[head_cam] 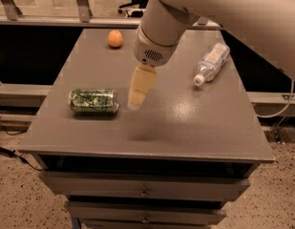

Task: Place green can upright

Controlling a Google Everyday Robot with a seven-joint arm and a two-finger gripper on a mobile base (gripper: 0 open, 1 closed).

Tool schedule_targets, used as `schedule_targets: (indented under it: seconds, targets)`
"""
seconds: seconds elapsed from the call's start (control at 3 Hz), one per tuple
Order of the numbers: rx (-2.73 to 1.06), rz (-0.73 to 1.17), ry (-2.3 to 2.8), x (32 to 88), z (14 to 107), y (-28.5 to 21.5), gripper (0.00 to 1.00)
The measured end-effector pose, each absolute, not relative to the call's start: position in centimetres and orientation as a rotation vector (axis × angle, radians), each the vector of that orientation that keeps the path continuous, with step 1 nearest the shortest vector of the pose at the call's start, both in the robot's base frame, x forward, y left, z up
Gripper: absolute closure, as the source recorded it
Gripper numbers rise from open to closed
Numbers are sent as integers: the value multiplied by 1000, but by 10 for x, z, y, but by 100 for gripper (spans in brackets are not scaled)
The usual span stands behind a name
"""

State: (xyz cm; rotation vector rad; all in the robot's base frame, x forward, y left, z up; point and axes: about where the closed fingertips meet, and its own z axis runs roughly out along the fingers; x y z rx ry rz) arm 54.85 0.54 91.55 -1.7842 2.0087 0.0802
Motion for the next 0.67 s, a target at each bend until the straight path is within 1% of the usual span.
schedule_targets:
  seconds: [0.67]
  targets:
    - [-1861,180,1963,557,890,82,0]
